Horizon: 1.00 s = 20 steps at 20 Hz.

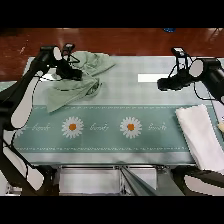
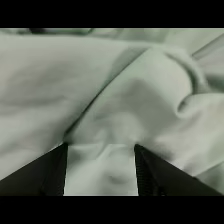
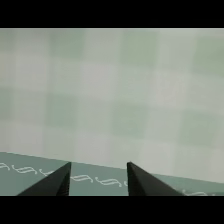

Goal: Fold the shirts.

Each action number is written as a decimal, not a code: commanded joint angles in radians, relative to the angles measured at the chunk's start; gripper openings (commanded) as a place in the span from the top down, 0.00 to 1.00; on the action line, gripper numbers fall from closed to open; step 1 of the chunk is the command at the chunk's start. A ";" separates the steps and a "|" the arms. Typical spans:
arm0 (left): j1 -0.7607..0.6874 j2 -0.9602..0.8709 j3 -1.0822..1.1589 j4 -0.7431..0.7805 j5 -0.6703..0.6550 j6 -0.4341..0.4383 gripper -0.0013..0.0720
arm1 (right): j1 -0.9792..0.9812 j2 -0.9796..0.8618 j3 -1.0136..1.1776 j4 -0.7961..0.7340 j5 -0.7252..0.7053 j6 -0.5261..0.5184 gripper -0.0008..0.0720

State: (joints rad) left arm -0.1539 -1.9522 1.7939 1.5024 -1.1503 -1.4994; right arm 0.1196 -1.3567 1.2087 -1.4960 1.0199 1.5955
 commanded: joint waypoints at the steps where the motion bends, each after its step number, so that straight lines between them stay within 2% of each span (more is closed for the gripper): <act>1: -0.005 -0.060 0.031 0.024 -0.113 -0.025 0.29 | 0.001 0.000 -0.001 0.025 -0.027 -0.003 0.43; 2: -0.005 -0.064 0.031 0.024 -0.135 -0.038 0.30 | 0.001 0.000 -0.001 0.031 -0.034 -0.003 0.43; 3: -0.005 -0.065 0.031 0.024 -0.158 -0.058 0.53 | 0.001 0.000 -0.001 0.035 -0.038 -0.003 0.43; 4: -0.005 -0.063 0.032 0.023 -0.178 -0.058 0.90 | 0.001 0.002 -0.001 0.044 -0.040 -0.004 0.43; 5: -0.007 -0.058 0.038 0.019 -0.196 -0.058 0.96 | 0.001 0.007 -0.001 0.045 -0.044 -0.008 0.43; 8: -0.015 0.000 0.077 -0.064 -0.189 -0.058 0.96 | 0.000 0.068 -0.001 0.042 -0.056 -0.011 0.43; 14: -0.018 0.334 0.089 -0.312 0.066 -0.053 0.96 | 0.001 0.330 -0.001 0.021 -0.064 0.003 0.43; 15: -0.018 0.395 0.089 -0.354 0.096 -0.029 0.96 | 0.001 0.383 -0.001 0.024 -0.063 0.004 0.43; 17: -0.019 0.504 0.089 -0.450 0.116 0.026 0.96 | 0.001 0.486 -0.001 0.025 -0.058 0.004 0.43; 20: -0.019 0.644 0.089 -0.500 0.131 0.025 0.96 | 0.001 0.626 -0.001 0.042 -0.021 0.006 0.43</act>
State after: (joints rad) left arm -0.1726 -1.4414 1.8824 1.0935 -1.0683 -1.4975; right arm 0.1196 -0.8589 1.2083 -1.4689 0.9718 1.5974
